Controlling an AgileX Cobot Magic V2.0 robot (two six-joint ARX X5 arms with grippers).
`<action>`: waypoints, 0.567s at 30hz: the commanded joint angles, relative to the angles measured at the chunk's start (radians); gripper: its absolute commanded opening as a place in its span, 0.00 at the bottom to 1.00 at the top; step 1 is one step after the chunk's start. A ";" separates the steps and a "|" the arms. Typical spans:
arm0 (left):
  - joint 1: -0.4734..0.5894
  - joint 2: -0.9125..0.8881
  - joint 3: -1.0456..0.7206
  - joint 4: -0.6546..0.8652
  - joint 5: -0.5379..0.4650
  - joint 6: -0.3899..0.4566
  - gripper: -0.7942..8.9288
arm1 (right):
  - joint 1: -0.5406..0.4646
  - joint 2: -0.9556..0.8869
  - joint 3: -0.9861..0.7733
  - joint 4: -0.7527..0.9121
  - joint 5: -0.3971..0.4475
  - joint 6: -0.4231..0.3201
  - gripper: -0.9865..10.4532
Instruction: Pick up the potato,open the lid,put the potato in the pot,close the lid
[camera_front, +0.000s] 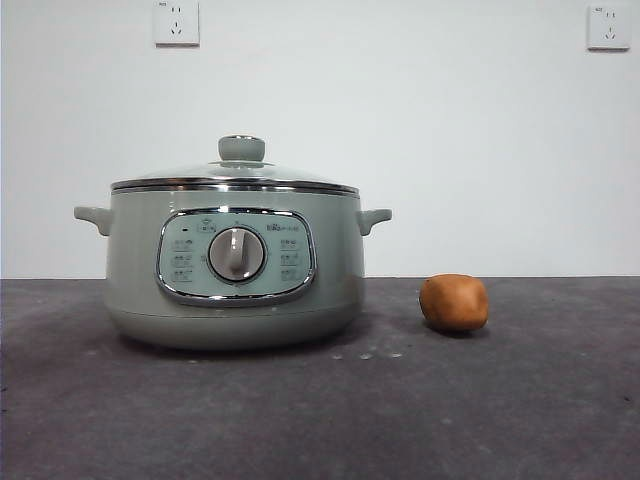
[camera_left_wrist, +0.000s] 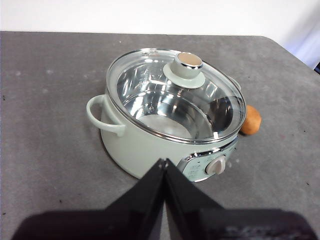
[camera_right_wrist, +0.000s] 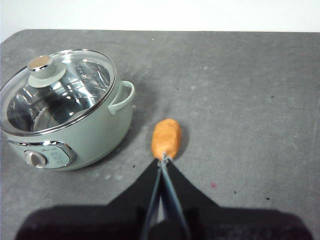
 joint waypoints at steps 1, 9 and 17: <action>-0.002 0.006 0.002 0.000 0.005 0.022 0.08 | 0.001 0.001 0.005 -0.006 -0.005 -0.016 0.08; -0.002 0.020 0.002 0.002 0.005 0.021 0.61 | 0.001 0.001 0.005 -0.005 -0.005 -0.017 0.39; -0.002 0.023 0.004 0.002 0.005 0.021 0.70 | 0.001 0.017 0.005 -0.008 -0.005 -0.006 0.64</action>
